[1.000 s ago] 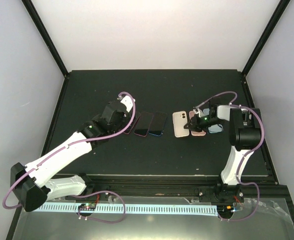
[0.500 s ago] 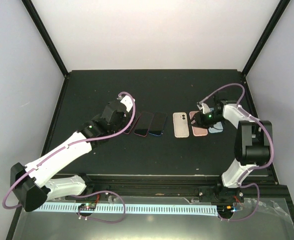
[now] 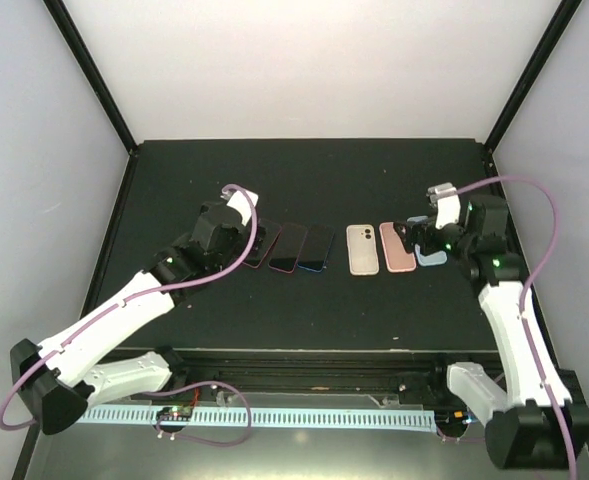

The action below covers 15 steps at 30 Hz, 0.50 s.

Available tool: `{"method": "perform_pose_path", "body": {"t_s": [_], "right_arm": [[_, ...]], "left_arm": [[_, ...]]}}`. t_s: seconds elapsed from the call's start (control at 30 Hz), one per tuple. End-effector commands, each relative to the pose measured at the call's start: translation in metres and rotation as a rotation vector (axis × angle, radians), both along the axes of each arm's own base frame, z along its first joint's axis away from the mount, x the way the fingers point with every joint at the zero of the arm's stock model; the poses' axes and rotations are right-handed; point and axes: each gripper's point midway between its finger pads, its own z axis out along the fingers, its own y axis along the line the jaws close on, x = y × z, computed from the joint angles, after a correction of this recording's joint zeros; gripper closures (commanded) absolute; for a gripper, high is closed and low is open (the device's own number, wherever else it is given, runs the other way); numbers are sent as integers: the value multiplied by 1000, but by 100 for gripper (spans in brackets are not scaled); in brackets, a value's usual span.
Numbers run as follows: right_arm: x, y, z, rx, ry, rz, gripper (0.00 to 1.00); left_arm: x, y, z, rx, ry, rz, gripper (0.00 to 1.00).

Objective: Take the phone out of the phone case

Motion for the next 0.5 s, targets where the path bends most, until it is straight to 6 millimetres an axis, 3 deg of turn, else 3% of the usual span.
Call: {"method": "perform_pose_path", "body": {"t_s": [0.0,0.17,0.27,0.37,0.47], "right_arm": [[5,-25,56,-18,-296,-169,0],[-4,-39,88,50,-389,-295,0],[-5,-59,87,43,-401,-418,0],[-9,-61,74,45,-400,-427,0],[-15,-59,77,59,-420,-416,0]], "left_arm": [[3,6,15,-94,-34,34,5],[2,10,26,-197,-25,23,2],[4,18,35,-272,-31,33,3],[4,23,37,-263,-51,37,3],[3,28,40,-254,-84,48,2]]}}
